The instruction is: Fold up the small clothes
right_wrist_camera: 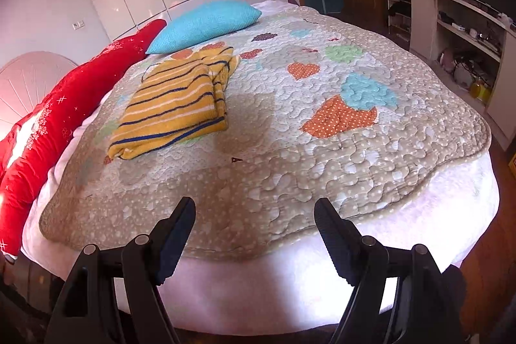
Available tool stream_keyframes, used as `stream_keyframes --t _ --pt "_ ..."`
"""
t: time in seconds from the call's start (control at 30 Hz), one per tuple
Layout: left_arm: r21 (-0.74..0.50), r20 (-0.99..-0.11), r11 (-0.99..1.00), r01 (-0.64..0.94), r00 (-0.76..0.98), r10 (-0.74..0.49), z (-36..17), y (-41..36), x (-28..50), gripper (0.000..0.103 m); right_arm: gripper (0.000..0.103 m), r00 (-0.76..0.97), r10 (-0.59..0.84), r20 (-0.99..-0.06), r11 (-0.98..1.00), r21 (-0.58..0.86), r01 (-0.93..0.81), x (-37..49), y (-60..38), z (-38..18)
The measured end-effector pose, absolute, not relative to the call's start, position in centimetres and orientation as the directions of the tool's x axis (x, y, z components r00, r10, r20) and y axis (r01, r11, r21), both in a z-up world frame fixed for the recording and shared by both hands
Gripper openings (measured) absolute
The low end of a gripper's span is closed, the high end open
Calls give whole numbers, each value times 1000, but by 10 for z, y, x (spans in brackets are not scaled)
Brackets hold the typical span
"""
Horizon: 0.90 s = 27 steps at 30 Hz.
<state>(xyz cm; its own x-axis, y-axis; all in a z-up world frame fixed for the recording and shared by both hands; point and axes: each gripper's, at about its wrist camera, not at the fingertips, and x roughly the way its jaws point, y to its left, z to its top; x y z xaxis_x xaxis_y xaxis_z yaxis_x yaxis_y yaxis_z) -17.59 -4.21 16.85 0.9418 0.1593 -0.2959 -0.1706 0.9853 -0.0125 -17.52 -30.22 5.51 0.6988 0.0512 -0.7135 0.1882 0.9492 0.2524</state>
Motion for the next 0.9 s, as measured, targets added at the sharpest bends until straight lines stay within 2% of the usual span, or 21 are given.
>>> stream_keyframes --t 0.1,0.17,0.23,0.27,0.4,0.47,0.73,0.8,0.9 --pt "-129 -270 982 -140 958 102 189 -33 -196 103 80 722 41 -691 961 226 162 -187 -289 68" --pt "-156 -306 981 -117 950 65 196 -31 -207 103 82 740 25 -672 969 197 146 -197 -277 75" --pt "-104 -389 992 -69 921 24 196 -40 -208 103 84 753 2 -658 978 159 137 -208 -265 77" --pt "-74 -401 996 -43 916 10 195 -45 -210 103 85 756 -14 -654 981 139 139 -212 -259 76" --pt "50 -448 997 -66 891 81 177 -66 -216 103 85 716 -28 -698 981 118 153 -215 -247 60" --pt "24 -511 999 -40 858 47 160 -70 -213 103 85 681 -28 -732 977 124 174 -211 -247 51" --pt "27 -729 997 -70 681 67 87 -84 -210 103 85 629 -108 -770 961 82 265 -207 -257 38" --pt "26 -755 999 -37 654 44 79 -89 -211 103 85 623 -115 -773 964 66 259 -206 -254 36" --pt "20 -748 1000 -17 663 26 83 -91 -212 103 85 619 -125 -775 970 35 239 -206 -246 34"
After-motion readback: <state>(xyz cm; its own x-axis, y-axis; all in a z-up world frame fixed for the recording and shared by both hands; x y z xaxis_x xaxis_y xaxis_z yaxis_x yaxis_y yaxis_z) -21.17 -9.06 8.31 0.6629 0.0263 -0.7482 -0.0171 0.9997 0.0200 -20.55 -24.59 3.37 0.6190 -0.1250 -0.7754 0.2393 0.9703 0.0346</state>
